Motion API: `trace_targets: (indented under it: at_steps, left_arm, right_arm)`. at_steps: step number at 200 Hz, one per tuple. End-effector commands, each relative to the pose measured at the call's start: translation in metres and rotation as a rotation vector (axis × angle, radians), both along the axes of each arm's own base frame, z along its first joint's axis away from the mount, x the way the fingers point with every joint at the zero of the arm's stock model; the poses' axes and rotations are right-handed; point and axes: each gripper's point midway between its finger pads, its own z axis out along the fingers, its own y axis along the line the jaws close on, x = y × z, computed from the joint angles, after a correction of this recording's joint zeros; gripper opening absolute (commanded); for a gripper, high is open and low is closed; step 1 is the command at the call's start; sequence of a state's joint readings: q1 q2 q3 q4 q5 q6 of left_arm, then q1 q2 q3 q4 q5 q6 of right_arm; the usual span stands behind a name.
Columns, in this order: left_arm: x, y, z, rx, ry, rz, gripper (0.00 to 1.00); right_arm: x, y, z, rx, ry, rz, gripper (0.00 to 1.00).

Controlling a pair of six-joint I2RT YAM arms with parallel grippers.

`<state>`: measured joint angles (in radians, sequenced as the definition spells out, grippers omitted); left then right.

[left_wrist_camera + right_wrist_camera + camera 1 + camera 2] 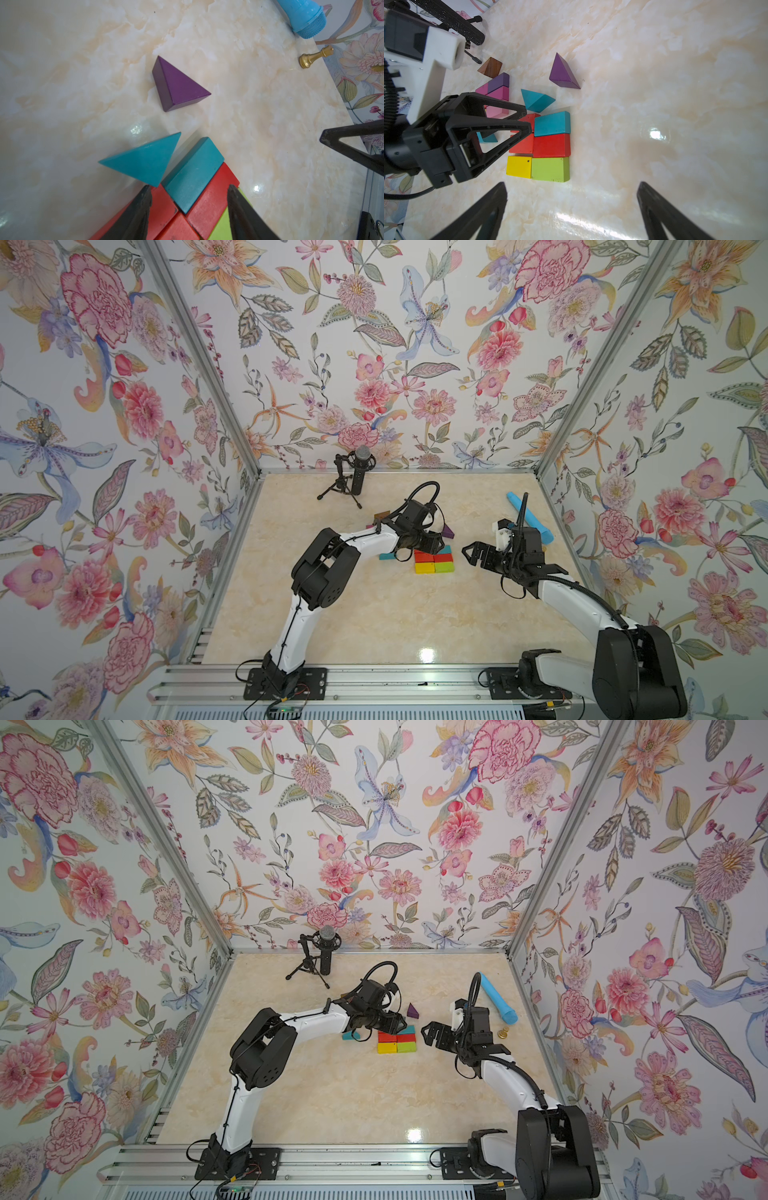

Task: Assemble a piece of candy with building blocks
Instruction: Assemble the building block at the center of the board.

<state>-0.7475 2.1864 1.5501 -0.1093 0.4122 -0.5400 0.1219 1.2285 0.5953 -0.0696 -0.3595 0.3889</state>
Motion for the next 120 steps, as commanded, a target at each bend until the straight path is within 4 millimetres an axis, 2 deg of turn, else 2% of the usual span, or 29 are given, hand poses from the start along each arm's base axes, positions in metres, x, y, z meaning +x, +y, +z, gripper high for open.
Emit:
trace_targets:
  at_steps: [1,20,43,79,101,120]
  left_arm:
    - [0.001,-0.006,0.019,-0.029,-0.030,0.000,0.61]
    - [0.007,0.006,0.034,-0.046,-0.056,0.023,0.64]
    - [0.018,0.034,0.069,-0.042,-0.151,0.086,0.70]
    - [0.015,0.061,0.120,-0.070,-0.261,0.108,0.77]
    - [0.007,0.073,0.133,-0.101,-0.277,0.127,0.79]
    - [-0.001,0.079,0.128,-0.133,-0.257,0.128,0.83]
  right_arm:
    - [0.007,0.000,0.014,0.000,-0.047,0.011,1.00]
    - [0.009,-0.002,0.016,-0.010,-0.051,0.007,1.00]
    - [0.017,-0.005,0.019,-0.043,-0.050,0.004,1.00]
    - [0.053,-0.001,0.022,-0.117,-0.034,0.018,1.00]
    - [0.084,0.011,0.020,-0.192,-0.013,0.048,1.00]
    - [0.108,0.021,0.011,-0.239,0.022,0.080,1.00]
